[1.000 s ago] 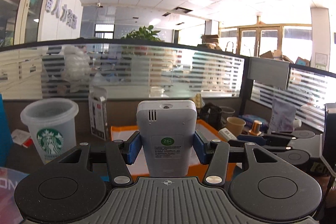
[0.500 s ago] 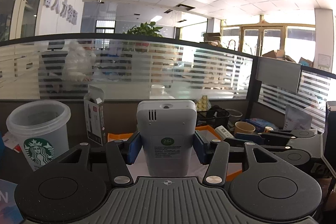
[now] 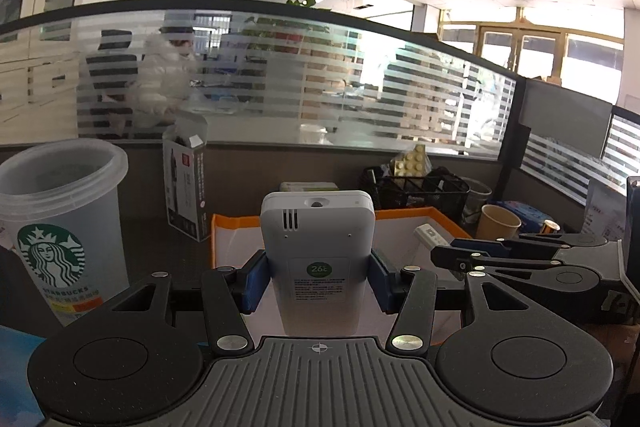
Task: Organize rigid objects
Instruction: 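Carry both items over the orange box and open the right tool to drop the tube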
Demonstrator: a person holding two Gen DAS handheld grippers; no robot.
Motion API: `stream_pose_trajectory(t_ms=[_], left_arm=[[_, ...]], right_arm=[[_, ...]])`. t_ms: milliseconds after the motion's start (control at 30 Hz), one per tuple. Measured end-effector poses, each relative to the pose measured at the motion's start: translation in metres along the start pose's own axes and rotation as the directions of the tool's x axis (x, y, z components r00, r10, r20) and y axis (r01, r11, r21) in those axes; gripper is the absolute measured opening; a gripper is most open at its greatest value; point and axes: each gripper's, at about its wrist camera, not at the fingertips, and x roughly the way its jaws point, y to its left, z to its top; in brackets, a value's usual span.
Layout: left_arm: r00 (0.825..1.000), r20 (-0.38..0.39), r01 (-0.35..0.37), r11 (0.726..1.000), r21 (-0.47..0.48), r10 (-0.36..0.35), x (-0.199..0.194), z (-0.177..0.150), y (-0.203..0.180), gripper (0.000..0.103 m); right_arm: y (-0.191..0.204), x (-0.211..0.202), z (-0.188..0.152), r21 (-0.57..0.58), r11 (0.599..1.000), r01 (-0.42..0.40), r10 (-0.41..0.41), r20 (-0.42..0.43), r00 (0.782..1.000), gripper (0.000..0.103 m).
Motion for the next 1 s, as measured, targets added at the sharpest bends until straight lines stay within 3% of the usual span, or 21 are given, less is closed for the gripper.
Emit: stream_pose_trajectory(t_ms=[800, 1000], left_arm=[[0.994, -0.103, 0.025, 0.999, -0.039, -0.029, 0.034, -0.015, 0.019, 0.051], [0.992, -0.123, 0.031, 0.999, -0.009, -0.032, 0.038, -0.012, 0.017, 0.051]], right_arm=[[0.003, 0.054, -0.011, -0.050, 0.999, 0.011, -0.019, -0.172, 0.985, 0.021], [0.002, 0.061, -0.010, -0.065, 0.998, 0.005, -0.019, -0.215, 0.976, 0.021]])
